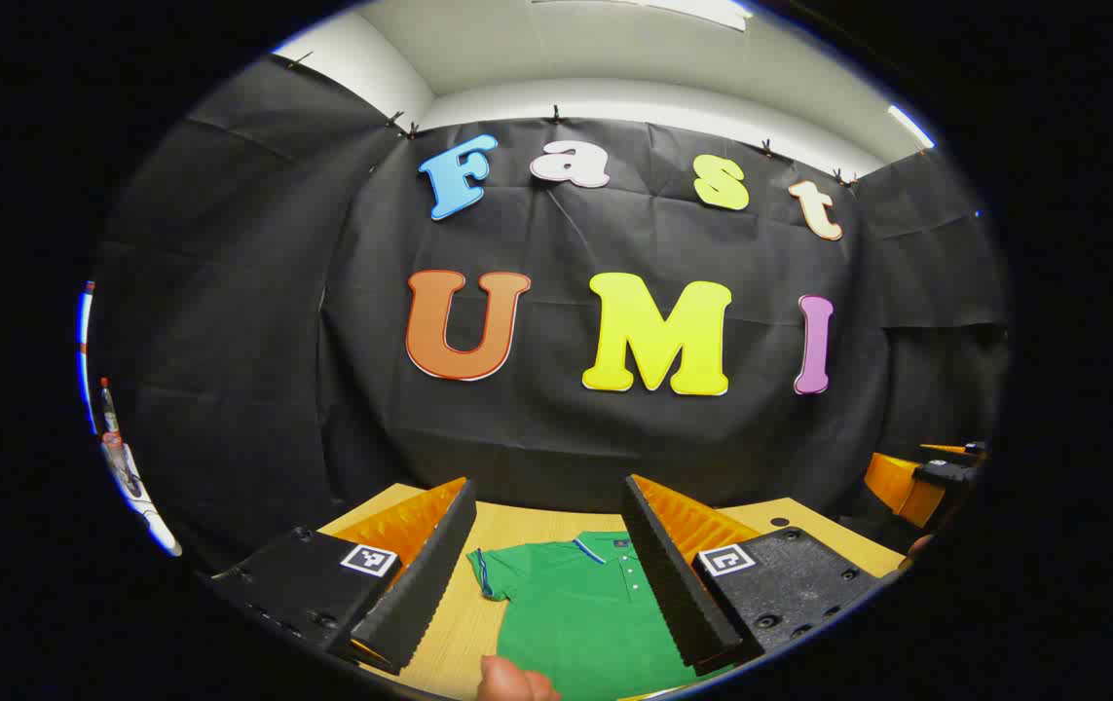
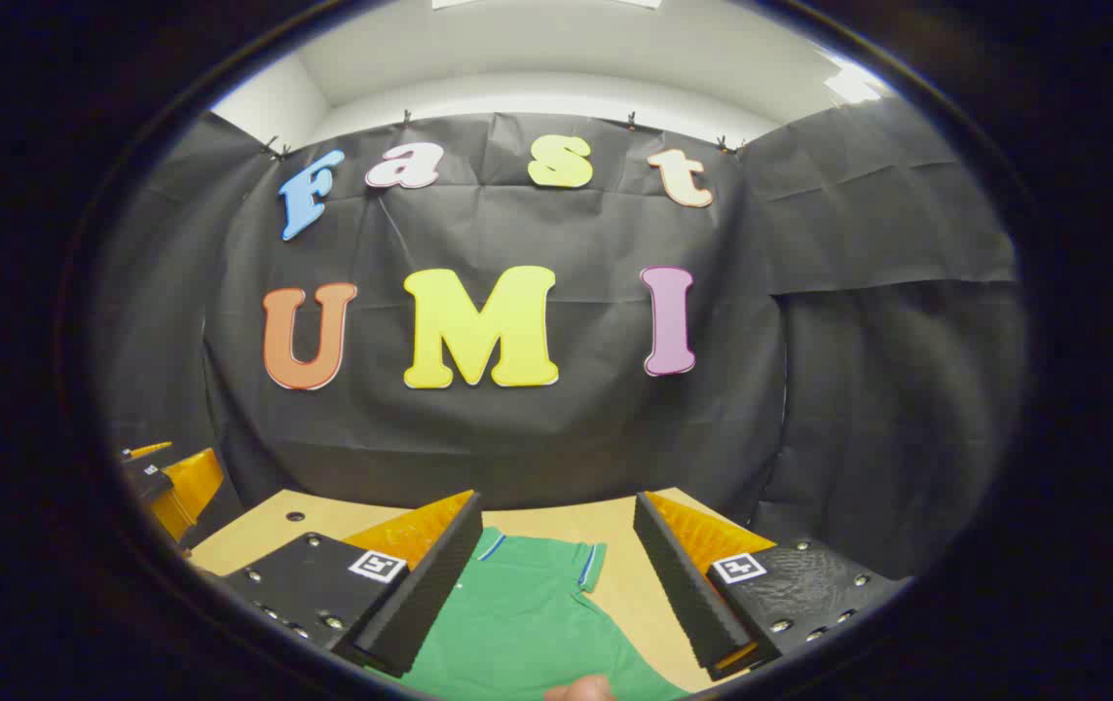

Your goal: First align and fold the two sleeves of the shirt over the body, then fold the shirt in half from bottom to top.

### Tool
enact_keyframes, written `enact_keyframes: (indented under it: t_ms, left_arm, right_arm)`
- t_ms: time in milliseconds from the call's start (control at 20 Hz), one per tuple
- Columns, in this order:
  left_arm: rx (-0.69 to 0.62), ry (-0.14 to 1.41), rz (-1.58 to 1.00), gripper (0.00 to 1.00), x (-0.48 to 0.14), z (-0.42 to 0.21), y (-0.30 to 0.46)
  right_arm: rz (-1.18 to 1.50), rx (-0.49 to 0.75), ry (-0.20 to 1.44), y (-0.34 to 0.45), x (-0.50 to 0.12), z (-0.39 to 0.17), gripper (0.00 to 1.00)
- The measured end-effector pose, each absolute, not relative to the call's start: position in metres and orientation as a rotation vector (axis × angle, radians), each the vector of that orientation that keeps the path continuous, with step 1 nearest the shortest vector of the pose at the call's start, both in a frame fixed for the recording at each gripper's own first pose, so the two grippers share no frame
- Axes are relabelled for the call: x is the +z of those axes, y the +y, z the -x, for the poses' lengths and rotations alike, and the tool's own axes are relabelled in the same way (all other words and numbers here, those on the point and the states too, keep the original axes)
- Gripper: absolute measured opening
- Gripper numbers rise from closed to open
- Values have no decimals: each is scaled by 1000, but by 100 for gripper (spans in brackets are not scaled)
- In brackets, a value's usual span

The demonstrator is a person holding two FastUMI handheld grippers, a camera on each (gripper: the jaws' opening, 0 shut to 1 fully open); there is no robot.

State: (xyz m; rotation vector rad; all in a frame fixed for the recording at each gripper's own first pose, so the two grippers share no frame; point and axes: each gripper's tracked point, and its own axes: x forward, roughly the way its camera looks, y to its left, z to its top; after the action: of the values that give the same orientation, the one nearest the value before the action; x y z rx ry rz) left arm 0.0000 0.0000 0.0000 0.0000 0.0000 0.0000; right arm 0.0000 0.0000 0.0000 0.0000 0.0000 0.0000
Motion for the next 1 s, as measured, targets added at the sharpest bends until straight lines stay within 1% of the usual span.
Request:
enact_keyframes:
  t_ms: [50,100,200,250,300,350,400,450,500,550,600,650,700,750,800,950,1000]
  left_arm:
    - [-7,2,-4,100,0,-2,-3]
    - [-13,4,-6,96,-3,-3,-3]
    - [-12,8,-10,96,-4,-6,-4]
    - [-11,3,-11,100,-3,-8,-3]
    - [-9,1,-12,96,-2,-10,-3]
    - [-10,2,-13,100,-2,-12,-3]
    - [-11,3,-18,96,-2,-15,-5]
    - [-11,3,-22,100,-2,-16,-5]
    - [-12,4,-26,96,0,-18,-5]
    - [-11,2,-28,100,0,-19,-4]
    - [-13,3,-29,96,0,-21,-6]
    - [-15,1,-30,100,0,-21,-7]
    - [-14,-1,-30,96,0,-21,-7]
    - [-15,0,-31,96,1,-21,-7]
    - [-14,0,-31,100,-1,-21,-7]
    - [-14,3,-28,100,-3,-25,-8]
    - [-14,3,-26,96,-3,-26,-7]
  right_arm:
    - [5,-2,-1,0,0,-2,98]
    - [7,-5,-3,-2,2,-4,98]
    - [6,-10,-1,-5,2,-6,98]
    - [5,-10,1,-5,1,-6,98]
    - [5,-10,3,-4,1,-8,96]
    - [5,-11,5,-4,1,-9,96]
    - [5,-11,4,-4,1,-11,98]
    - [4,-8,3,-3,0,-11,98]
    - [6,-5,3,-1,1,-11,98]
    - [9,-1,0,1,0,-12,98]
    - [15,2,-1,3,1,-12,96]
    - [20,9,-4,4,2,-12,98]
    - [26,13,-8,6,3,-13,98]
    - [32,16,-11,6,3,-13,98]
    - [37,21,-12,7,4,-14,98]
    - [45,24,-15,6,4,-18,98]
    - [44,24,-14,6,4,-20,98]
